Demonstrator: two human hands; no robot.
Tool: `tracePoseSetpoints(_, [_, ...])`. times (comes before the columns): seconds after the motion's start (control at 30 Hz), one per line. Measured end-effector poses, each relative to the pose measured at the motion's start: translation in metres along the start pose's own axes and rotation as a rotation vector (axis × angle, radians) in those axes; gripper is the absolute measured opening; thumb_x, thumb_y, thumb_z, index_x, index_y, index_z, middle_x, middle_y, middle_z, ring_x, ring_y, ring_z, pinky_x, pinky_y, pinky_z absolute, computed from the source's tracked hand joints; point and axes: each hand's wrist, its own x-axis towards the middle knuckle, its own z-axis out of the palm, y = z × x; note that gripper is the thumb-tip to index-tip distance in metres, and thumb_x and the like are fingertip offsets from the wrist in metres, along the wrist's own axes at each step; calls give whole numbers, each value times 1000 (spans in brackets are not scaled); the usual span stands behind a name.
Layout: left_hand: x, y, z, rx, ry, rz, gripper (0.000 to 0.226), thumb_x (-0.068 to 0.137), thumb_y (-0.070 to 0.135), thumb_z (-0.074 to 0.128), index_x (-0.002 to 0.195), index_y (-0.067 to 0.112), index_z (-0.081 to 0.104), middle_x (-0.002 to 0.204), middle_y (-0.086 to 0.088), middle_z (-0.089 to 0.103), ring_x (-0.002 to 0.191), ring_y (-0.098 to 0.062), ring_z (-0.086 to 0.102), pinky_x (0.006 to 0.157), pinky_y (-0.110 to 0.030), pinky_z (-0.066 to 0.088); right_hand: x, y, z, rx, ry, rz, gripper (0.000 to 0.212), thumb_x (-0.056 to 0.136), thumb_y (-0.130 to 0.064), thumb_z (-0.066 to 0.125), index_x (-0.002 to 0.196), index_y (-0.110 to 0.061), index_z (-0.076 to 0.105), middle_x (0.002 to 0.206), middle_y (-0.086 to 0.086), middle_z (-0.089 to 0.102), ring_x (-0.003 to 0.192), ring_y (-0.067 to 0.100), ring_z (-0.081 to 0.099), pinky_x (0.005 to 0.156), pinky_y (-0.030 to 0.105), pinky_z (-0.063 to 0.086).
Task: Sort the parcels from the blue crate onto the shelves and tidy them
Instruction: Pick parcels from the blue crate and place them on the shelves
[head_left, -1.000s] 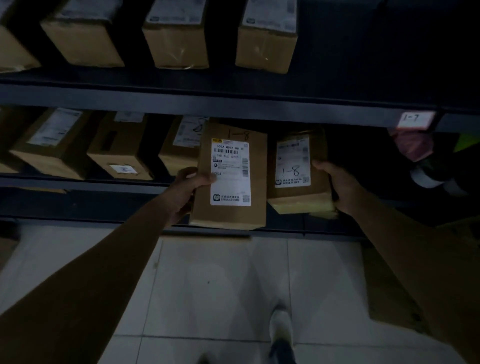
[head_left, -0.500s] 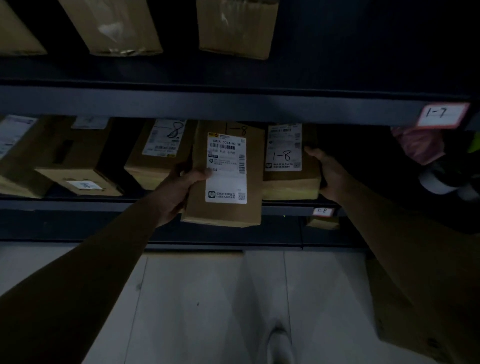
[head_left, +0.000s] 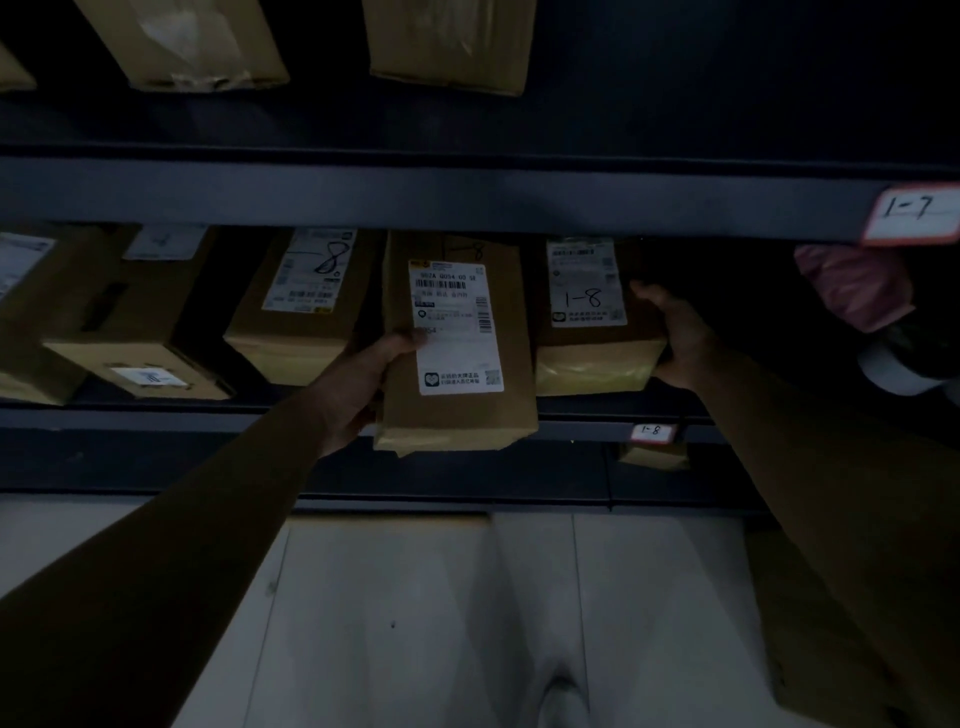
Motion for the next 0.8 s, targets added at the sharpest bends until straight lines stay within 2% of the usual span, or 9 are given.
tracePoseSetpoints(0.1, [10,2,7,-9,-32,-44,40,79,44,66,116,30,59,110,-2,70,106,-24,64,96,-49,47,5,-2,-5,32,-19,-28,22,96,-37,53,100,-20,66,86,2,75,87,21,68,74,35,52])
tracePoseSetpoints(0.27, [28,8,23,47,27,-104,38,78,49,66,109,26,62,108,-5,70,103,-26,64,92,-47,48,15,-3,-12,42,16,-76,27,97,-36,51,112,-18,65,106,8,72,97,25,67,81,38,52])
tracePoseSetpoints(0.4, [41,11,29,-4,27,-106,37,80,49,63,109,25,63,110,-6,69,104,-28,62,93,-49,46,25,-9,-14,-36,279,-125,39,90,-27,67,122,-4,61,116,15,66,99,27,65,75,37,55])
tracePoseSetpoints(0.47, [46,13,29,-4,32,-119,35,83,49,60,108,24,62,110,-6,68,103,-27,62,88,-46,47,32,-13,-12,-253,481,-223,30,90,-20,67,111,2,61,107,16,65,90,23,62,76,31,56])
tracePoseSetpoints(0.53, [52,15,28,20,23,-135,37,84,50,57,110,24,62,111,-7,67,103,-28,61,85,-44,47,24,-14,-2,-550,594,-346,20,94,-13,59,76,-4,57,88,14,63,79,21,59,62,18,50])
tracePoseSetpoints(0.6, [55,18,30,36,16,-133,39,84,51,57,111,24,62,112,-7,67,104,-28,60,85,-44,47,15,-9,3,-701,633,-507,25,92,-8,59,67,-3,55,92,18,65,91,31,62,65,27,50])
tracePoseSetpoints(0.63, [56,21,31,37,18,-133,39,83,51,58,111,24,62,112,-7,66,104,-29,60,84,-44,47,9,-6,5,-738,617,-589,14,89,-5,60,79,3,62,101,22,65,99,35,61,73,33,53])
tracePoseSetpoints(0.7, [55,27,33,30,18,-129,40,82,51,60,111,24,61,112,-8,67,103,-29,61,83,-44,48,-5,-1,12,-874,519,-729,20,88,-2,60,106,4,66,114,25,62,110,39,56,89,45,51])
tracePoseSetpoints(0.8, [61,31,31,27,20,-126,42,82,50,61,114,23,61,115,-9,66,105,-30,60,91,-49,46,-18,5,20,-992,379,-941,26,85,-6,58,109,-2,69,112,24,63,108,42,57,92,51,48])
